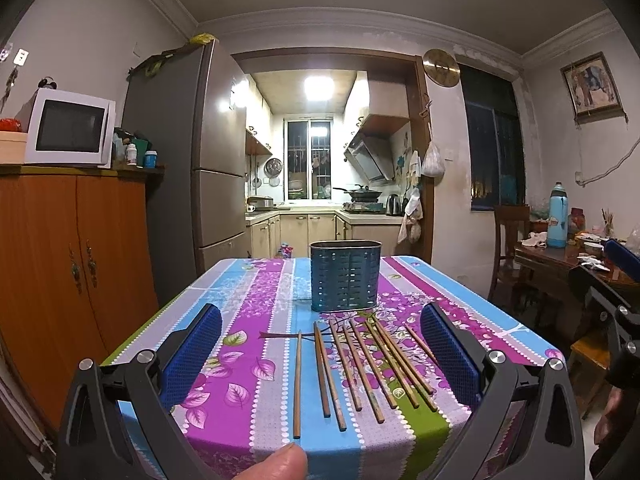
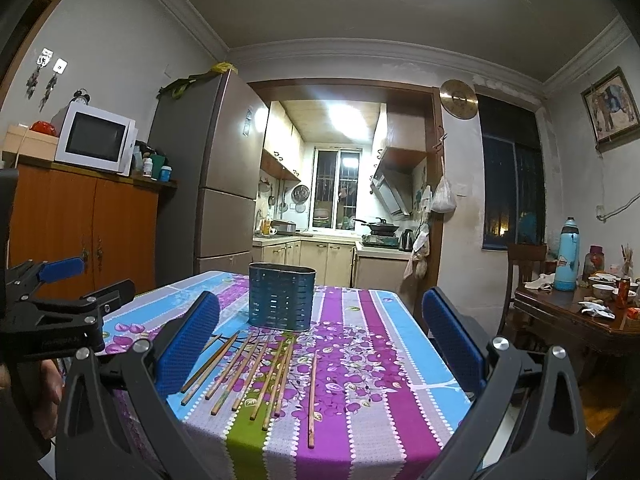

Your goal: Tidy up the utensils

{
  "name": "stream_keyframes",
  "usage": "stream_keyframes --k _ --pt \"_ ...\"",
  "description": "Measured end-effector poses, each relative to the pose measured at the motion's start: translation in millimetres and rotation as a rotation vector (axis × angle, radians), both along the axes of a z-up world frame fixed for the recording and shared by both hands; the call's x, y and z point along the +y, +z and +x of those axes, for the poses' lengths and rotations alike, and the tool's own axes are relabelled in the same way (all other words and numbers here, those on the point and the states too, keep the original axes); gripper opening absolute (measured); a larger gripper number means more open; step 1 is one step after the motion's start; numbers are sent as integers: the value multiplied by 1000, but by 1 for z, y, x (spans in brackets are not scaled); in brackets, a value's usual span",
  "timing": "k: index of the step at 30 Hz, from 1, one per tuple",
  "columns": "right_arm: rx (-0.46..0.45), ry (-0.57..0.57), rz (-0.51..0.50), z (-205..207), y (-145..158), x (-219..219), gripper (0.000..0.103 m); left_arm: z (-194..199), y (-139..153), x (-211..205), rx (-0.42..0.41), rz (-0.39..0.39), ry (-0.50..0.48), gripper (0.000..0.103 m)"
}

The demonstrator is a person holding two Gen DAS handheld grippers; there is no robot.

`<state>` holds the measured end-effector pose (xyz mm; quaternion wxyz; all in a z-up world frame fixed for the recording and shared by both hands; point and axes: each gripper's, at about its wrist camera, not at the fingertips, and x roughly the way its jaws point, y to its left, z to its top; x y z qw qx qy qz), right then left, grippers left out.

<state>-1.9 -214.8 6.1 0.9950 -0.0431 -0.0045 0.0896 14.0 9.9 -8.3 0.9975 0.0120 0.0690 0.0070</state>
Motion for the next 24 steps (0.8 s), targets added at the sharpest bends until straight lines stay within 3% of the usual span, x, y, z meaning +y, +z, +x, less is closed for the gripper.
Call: stream_keyframes --k 24 --pt "6 -5 7 4 -3 5 98 2 -1 -2 -8 17 14 100"
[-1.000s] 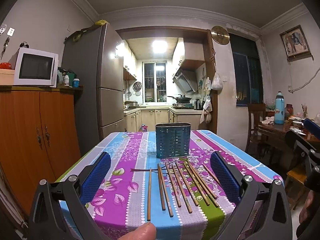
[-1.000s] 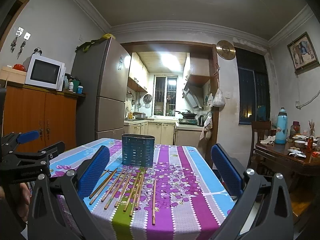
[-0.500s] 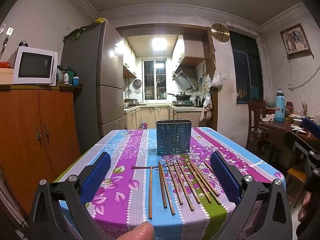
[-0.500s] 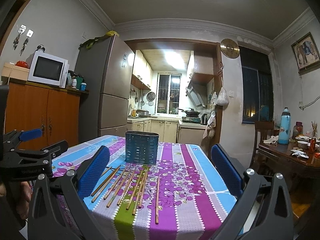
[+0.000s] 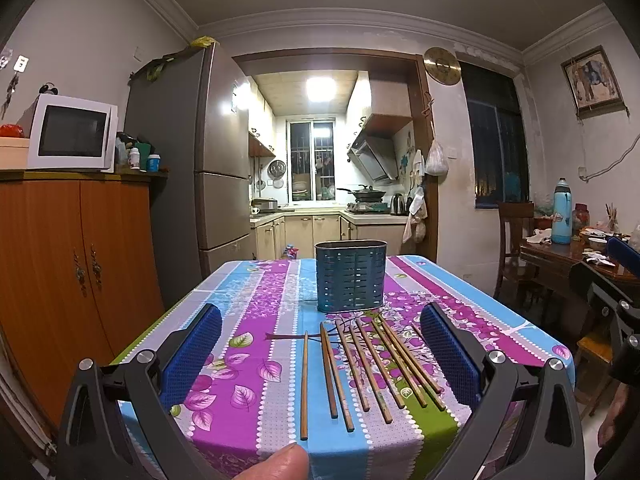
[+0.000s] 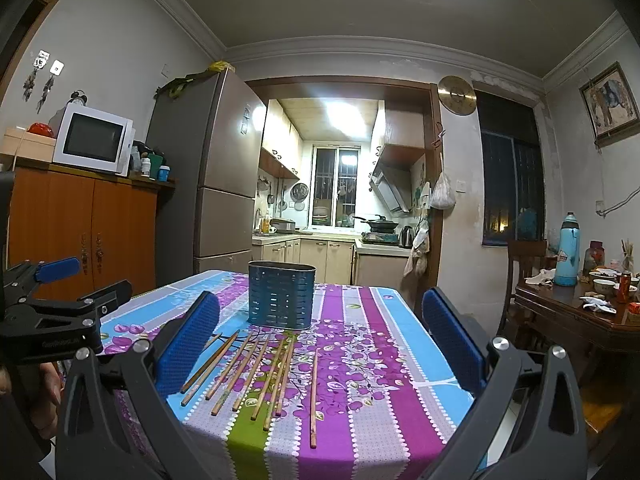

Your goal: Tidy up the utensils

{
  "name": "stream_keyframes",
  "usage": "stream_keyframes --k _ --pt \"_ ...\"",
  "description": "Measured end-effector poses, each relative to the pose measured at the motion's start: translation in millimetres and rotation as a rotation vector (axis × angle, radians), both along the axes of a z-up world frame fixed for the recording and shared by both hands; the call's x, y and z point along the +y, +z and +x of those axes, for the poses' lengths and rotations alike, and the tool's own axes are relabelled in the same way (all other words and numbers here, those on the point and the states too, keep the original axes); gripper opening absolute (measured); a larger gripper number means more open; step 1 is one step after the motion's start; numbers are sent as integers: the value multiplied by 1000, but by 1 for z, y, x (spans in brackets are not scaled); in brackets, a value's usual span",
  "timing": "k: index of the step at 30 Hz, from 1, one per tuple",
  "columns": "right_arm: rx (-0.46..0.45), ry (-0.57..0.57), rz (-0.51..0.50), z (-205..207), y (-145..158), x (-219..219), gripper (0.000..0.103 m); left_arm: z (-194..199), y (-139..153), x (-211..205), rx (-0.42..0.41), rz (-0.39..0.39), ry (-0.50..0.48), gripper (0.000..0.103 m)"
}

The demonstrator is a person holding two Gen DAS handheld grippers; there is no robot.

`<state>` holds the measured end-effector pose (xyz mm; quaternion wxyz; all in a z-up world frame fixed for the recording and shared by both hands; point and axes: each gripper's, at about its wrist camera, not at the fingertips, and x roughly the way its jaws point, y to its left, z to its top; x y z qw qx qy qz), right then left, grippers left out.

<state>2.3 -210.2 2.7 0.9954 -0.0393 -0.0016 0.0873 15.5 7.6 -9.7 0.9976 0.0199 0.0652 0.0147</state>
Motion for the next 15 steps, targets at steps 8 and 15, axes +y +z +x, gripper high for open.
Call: stream_keyframes --k 8,15 --pt "16 8 -3 2 0 1 98 1 -1 0 2 2 3 100" --pt "27 23 -19 6 0 6 98 4 -1 2 7 6 11 100"
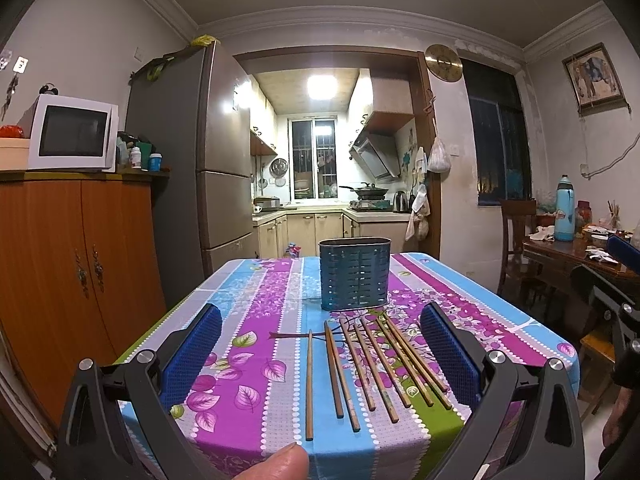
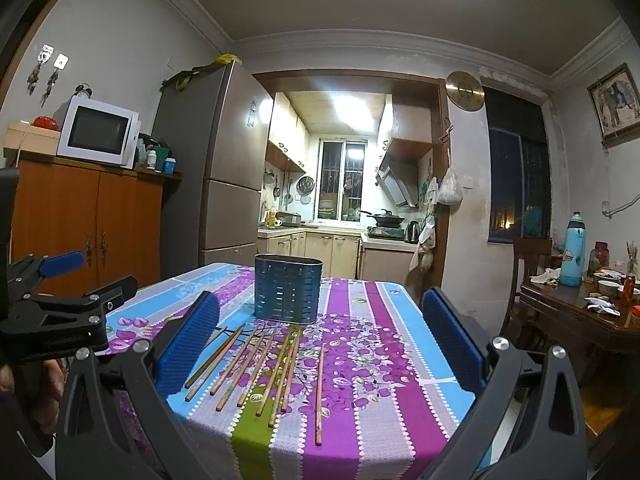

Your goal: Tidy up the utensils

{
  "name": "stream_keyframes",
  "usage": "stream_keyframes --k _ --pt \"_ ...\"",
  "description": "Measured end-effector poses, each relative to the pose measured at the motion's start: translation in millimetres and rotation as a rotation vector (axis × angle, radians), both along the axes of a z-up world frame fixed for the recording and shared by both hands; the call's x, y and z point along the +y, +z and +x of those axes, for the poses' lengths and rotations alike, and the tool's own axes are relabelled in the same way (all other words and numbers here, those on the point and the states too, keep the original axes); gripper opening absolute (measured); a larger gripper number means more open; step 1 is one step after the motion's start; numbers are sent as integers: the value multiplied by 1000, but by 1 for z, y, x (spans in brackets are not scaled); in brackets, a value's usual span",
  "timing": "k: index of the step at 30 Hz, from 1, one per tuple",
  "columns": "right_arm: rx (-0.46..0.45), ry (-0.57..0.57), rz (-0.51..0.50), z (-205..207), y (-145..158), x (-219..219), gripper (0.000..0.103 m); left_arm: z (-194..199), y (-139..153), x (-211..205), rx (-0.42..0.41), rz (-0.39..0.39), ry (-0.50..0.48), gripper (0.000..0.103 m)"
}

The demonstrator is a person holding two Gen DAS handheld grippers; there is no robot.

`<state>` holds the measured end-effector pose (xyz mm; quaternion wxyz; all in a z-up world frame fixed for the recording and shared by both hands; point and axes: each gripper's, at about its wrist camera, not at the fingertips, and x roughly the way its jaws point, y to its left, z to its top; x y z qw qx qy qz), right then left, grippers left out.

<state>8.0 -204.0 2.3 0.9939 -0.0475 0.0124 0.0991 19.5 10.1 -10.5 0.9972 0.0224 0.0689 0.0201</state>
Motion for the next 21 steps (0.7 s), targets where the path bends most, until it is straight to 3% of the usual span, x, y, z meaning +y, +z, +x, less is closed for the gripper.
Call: stream_keyframes --k 5,9,12,14,15,16,21 --pt "3 11 -8 0 -2 2 98 3 -3 2 16 0 6 100" --pt "36 40 14 7 -6 -3 98 19 -9 14 103 -3 -38 100" --pt "76 65 20 14 -13 -8 97 29 -15 34 122 -16 -2 100" --pt "109 70 5 20 -22 -10 85 36 -22 52 143 -38 25 100" --pt "127 72 1 23 -27 -10 74 39 -26 59 155 -46 40 100" --pt "158 80 2 27 -33 -10 63 42 -31 67 169 -53 55 100" --pt "345 166 31 56 -78 -8 31 63 -65 98 272 -73 80 93"
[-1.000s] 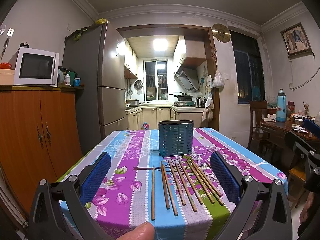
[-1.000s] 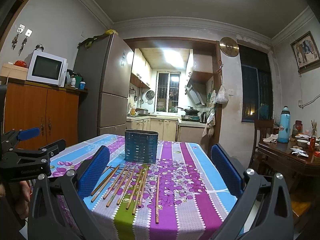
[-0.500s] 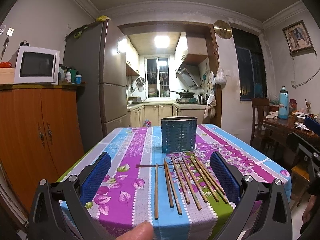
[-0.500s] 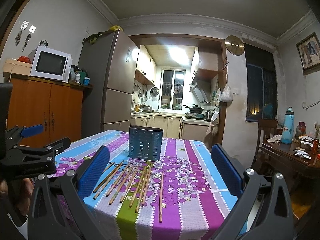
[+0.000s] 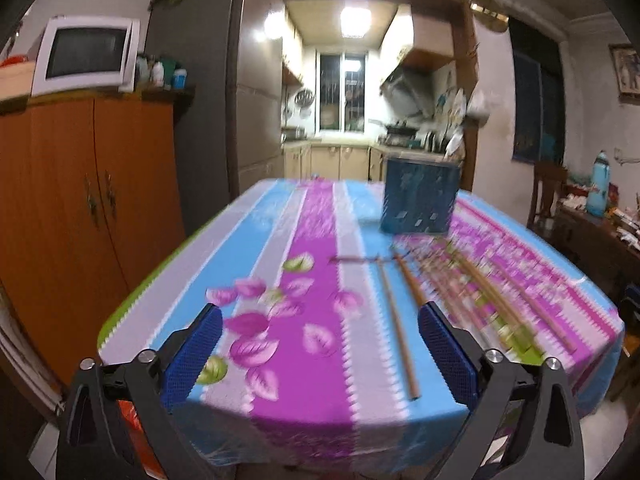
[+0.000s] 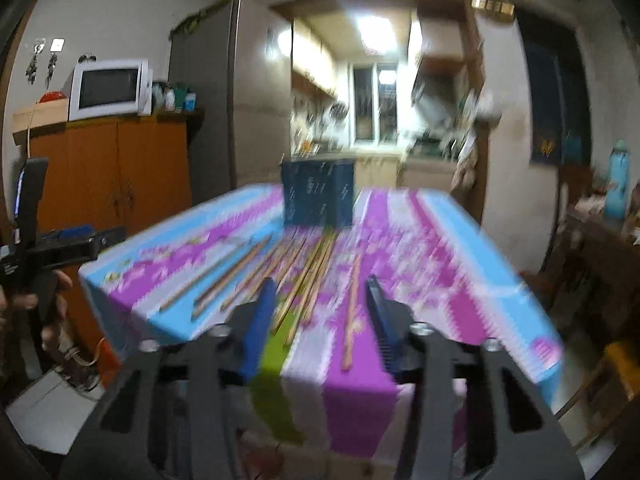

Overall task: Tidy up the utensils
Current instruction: 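Lower the left tool onto a chopstick and close it while the right tool grasps another chopstick, then lift the chopsticks and carry both tools toward the blue utensil holder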

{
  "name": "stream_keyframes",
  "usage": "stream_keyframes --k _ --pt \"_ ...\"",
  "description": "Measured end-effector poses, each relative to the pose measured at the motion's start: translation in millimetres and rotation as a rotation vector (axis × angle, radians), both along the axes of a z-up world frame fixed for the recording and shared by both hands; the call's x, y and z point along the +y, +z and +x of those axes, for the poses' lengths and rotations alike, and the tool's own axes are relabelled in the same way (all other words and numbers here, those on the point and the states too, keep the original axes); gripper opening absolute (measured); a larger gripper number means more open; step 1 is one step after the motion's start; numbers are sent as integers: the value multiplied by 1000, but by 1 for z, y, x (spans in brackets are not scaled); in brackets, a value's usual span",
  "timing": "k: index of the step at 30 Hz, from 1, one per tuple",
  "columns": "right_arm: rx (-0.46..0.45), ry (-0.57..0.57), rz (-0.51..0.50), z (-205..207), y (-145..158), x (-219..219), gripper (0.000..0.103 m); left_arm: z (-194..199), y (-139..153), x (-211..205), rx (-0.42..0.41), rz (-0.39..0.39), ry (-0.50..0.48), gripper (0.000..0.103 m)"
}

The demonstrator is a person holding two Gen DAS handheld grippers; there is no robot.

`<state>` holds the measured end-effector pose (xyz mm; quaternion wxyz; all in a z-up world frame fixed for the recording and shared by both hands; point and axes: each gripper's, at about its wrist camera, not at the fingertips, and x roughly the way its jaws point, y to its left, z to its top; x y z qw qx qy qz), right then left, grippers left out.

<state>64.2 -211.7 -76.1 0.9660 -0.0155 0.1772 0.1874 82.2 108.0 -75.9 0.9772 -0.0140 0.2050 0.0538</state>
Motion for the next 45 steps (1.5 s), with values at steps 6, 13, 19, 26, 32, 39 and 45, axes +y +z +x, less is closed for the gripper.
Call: stream_keyframes --k 6,13,19,26,32,39,45 --pt "76 67 -18 19 -41 28 17 7 -35 3 60 -27 -75 71" --pt "98 59 -42 34 -56 40 15 6 -53 -13 50 -54 -184 63" --pt "99 43 -65 41 -60 43 14 9 -61 -37 57 -34 -254 56" --pt "86 42 -76 45 -62 46 11 17 -70 -51 63 -8 -273 32" --pt "79 40 -75 46 -63 47 11 18 -76 -56 45 27 -266 27" --pt "69 36 -77 45 -65 50 11 13 -80 -59 -3 45 -240 27" --pt "63 20 -43 43 -68 47 7 8 -83 -59 -30 45 -203 10"
